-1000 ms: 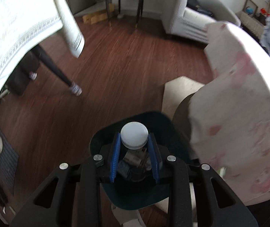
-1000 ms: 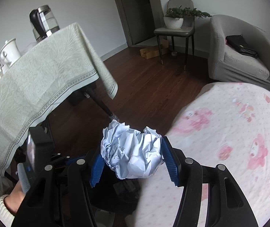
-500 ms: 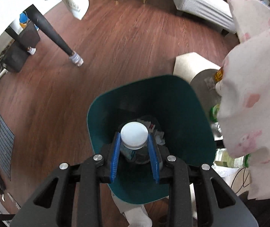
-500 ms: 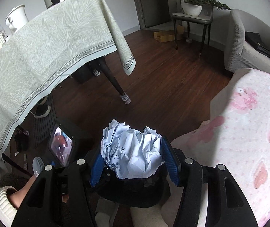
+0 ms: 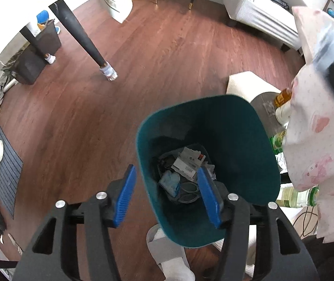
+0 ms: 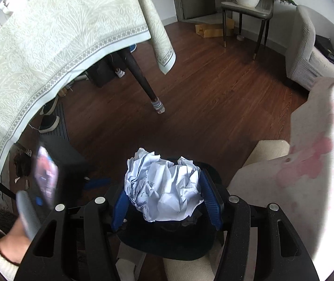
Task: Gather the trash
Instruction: 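Carry the white cap over the bin with the left tool while right tool carries paper, then open the left tool over the bin while the right tool lowers the paper into it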
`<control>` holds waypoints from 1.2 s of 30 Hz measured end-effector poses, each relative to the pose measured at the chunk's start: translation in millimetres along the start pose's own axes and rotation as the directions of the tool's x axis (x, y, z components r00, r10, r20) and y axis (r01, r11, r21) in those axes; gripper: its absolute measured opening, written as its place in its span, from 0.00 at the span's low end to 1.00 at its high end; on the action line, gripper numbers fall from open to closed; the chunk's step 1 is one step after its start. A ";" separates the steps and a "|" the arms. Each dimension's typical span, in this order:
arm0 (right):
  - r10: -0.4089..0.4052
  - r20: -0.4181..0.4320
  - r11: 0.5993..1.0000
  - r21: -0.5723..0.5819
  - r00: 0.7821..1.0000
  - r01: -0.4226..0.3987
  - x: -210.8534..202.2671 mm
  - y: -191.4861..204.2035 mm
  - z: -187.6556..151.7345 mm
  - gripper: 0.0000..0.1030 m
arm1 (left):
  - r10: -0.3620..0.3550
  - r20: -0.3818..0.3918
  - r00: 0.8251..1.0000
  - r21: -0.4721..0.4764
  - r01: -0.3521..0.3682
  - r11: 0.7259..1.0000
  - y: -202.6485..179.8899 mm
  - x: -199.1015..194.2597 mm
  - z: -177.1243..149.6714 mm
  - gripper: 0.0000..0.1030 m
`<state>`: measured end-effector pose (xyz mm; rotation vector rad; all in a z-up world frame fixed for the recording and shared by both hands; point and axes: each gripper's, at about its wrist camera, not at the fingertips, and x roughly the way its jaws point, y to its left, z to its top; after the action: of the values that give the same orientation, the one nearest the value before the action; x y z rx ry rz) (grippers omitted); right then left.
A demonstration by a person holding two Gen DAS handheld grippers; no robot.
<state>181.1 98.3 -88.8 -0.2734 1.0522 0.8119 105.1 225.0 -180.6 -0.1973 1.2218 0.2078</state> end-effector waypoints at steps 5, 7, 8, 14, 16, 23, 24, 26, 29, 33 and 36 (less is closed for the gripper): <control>-0.005 -0.036 1.000 -0.004 0.999 0.005 16.0 4.0 -2.9 0.56 | 0.003 0.097 0.995 -0.002 -0.003 1.000 8.2 -32.8 2.3 0.61; -0.004 -0.051 1.000 -0.003 0.999 0.004 22.8 4.6 -4.7 0.56 | 0.004 0.128 0.992 0.000 -0.004 1.000 10.7 -44.9 4.0 0.61; -0.004 -0.058 1.000 -0.005 0.998 0.004 26.7 3.9 -4.9 0.56 | 0.002 0.143 0.990 0.000 -0.002 1.000 12.4 -50.4 5.0 0.61; -0.015 -0.097 1.000 -0.010 0.995 0.014 45.7 5.5 -10.5 0.56 | 0.009 0.231 0.973 -0.015 -0.006 1.000 25.0 -84.0 11.4 0.58; -0.014 -0.111 1.000 -0.012 0.994 0.012 51.9 7.3 -11.7 0.56 | 0.024 0.250 0.968 -0.019 -0.020 1.000 28.2 -92.4 11.9 0.56; -0.027 -0.171 0.999 -0.051 0.985 0.018 80.2 14.3 -28.6 0.56 | 0.020 0.297 0.955 -0.058 -0.003 0.998 37.1 -116.2 19.0 0.50; -0.029 -0.180 0.998 -0.055 0.983 0.019 83.6 14.6 -31.4 0.56 | 0.019 0.300 0.954 -0.065 0.000 0.998 37.0 -118.9 20.4 0.48; -0.037 -0.200 0.998 -0.064 0.979 0.025 91.7 15.0 -37.3 0.56 | 0.008 0.318 0.948 -0.068 0.014 0.998 34.2 -126.7 22.4 0.47; -0.049 -0.225 0.996 -0.079 0.973 0.032 102.3 14.8 -45.2 0.56 | 0.000 0.344 0.939 -0.043 0.015 0.999 28.3 -136.3 24.4 0.43; -0.059 -0.250 0.995 -0.097 0.966 0.036 113.5 12.6 -54.9 0.56 | 0.027 0.367 0.930 -0.003 -0.028 1.000 22.1 -146.1 24.6 0.38; -0.065 -0.276 0.994 -0.099 0.959 0.039 122.7 9.9 -63.5 0.56 | 0.011 0.376 0.926 0.000 -0.011 1.000 22.6 -151.6 26.8 0.38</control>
<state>161.9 126.0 -223.2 -0.5038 1.2673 0.7902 73.9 245.8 -29.6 -0.1407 0.8401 0.2421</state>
